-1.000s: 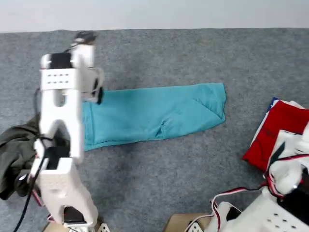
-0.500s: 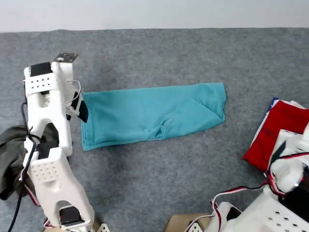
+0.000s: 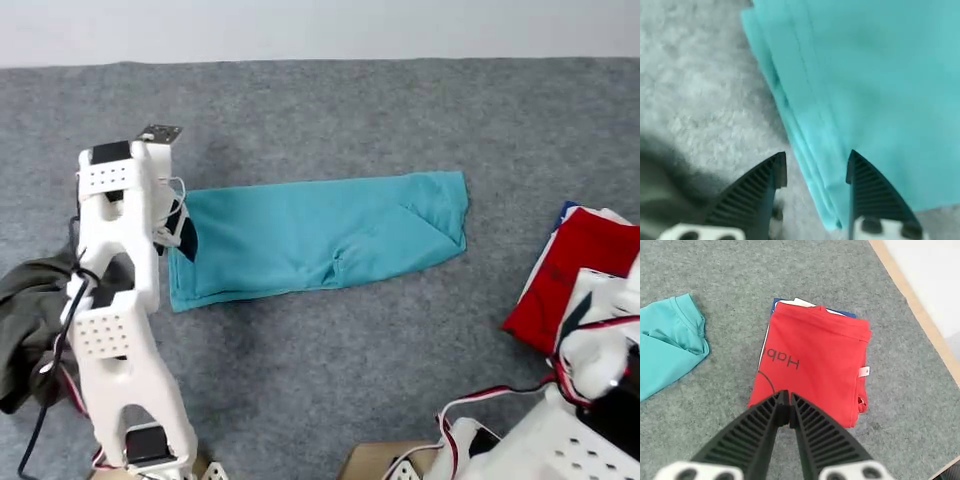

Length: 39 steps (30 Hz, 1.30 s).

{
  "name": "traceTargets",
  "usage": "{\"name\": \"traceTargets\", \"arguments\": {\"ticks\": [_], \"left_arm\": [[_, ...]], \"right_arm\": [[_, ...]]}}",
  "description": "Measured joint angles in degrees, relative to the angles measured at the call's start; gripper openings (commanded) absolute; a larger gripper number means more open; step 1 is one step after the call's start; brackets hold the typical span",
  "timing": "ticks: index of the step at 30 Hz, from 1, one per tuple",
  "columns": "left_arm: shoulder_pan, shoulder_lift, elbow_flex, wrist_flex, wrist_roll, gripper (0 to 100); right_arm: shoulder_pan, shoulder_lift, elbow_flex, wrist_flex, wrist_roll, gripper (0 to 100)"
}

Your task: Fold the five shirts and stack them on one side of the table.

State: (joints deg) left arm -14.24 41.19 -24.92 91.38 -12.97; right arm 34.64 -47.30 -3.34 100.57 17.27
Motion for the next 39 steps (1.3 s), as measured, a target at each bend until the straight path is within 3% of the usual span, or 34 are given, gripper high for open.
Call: {"name": "traceTargets", "arguments": {"ticks": [6, 12, 21, 31, 35, 39], "left_arm": [[0.4, 4.0, -1.0, -1.9, -0.2, 19], [1.1, 8.4, -6.8, 1.8, -0.2, 0], [0.9, 12.7, -15.5, 8.1, -0.1, 0], [-7.4, 6.9, -14.9, 7.7, -0.2, 0], [-6.9, 3.0, -11.2, 7.6, -1.8, 0], [-2.1, -2.5, -6.2, 7.6, -2.6, 0]], "right_arm": [[0.0, 0.0, 0.0, 0.0, 0.0, 1.0], [0.0, 0.0, 0.0, 0.0, 0.0, 1.0], [0.0, 0.0, 0.0, 0.0, 0.0, 1.0], [0.0, 0.0, 0.0, 0.0, 0.0, 1.0], [0.0, 0.0, 0.0, 0.0, 0.0, 1.0], [0.0, 0.0, 0.0, 0.0, 0.0, 1.0]]}}
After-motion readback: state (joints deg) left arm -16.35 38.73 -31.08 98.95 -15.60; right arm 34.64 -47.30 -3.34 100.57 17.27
